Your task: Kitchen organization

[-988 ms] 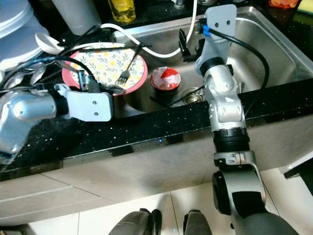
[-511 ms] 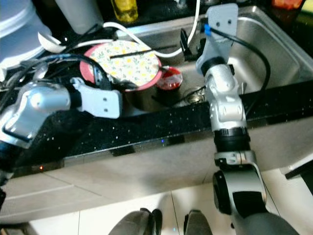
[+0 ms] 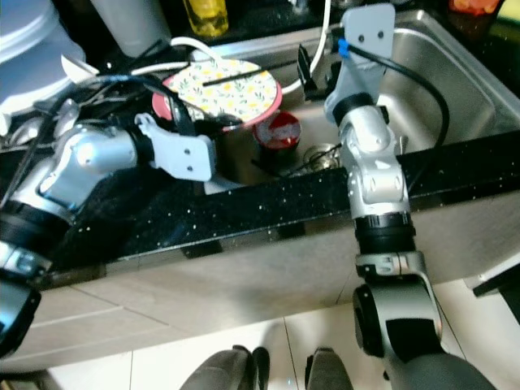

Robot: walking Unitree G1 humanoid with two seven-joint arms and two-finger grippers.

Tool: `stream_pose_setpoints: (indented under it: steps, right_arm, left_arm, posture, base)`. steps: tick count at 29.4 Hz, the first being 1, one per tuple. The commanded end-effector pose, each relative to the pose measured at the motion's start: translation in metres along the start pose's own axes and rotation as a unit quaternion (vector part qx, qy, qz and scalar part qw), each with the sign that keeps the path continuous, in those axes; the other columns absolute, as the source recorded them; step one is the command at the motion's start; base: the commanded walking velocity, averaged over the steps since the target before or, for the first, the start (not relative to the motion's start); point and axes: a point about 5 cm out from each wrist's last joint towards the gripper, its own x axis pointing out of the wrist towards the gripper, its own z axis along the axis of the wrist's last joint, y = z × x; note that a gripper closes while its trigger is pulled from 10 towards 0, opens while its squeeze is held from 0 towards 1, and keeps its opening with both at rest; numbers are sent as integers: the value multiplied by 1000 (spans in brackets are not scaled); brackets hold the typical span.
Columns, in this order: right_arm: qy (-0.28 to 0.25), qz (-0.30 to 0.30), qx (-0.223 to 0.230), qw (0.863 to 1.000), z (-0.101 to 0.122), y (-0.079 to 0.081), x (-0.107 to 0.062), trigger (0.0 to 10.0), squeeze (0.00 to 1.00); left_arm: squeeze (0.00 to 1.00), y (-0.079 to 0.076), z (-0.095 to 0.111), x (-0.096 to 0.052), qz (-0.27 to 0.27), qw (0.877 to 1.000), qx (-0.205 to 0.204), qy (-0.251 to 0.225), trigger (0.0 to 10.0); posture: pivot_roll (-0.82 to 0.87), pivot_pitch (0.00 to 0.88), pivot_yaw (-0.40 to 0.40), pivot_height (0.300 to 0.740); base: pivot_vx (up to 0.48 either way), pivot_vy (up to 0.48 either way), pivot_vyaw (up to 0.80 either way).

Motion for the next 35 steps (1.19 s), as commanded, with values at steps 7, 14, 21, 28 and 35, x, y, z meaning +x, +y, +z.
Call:
stream_pose_setpoints:
  steps: [7,14,21,28,35]
  right_arm:
    - [0,8,3,1000,0,5,-1,10000,0]
    - [0,10,5,1000,0,6,-1,10000,0]
    - [1,9,5,1000,0,6,-1,10000,0]
    - [1,9,3,1000,1,5,0,10000,0]
    - [1,5,1,1000,1,3,-2,10000,0]
  left_arm:
    - [0,-27,-1,16,-48,998,26,-21,0]
    - [0,-30,1,19,-68,996,48,-39,0]
    - [0,-23,-2,21,-63,995,62,-41,0]
    - [0,-21,3,33,-74,994,51,-64,0]
    - [0,-18,7,45,-83,992,58,-69,5020]
  posture:
    - [55,171,101,740]
    - [57,169,102,740]
    - [60,175,99,740]
    - [45,180,106,740]
    - [36,181,112,740]
  base:
    - [0,0,0]
    - [0,0,0]
    - [0,0,0]
    - [0,0,0]
    - [0,0,0]
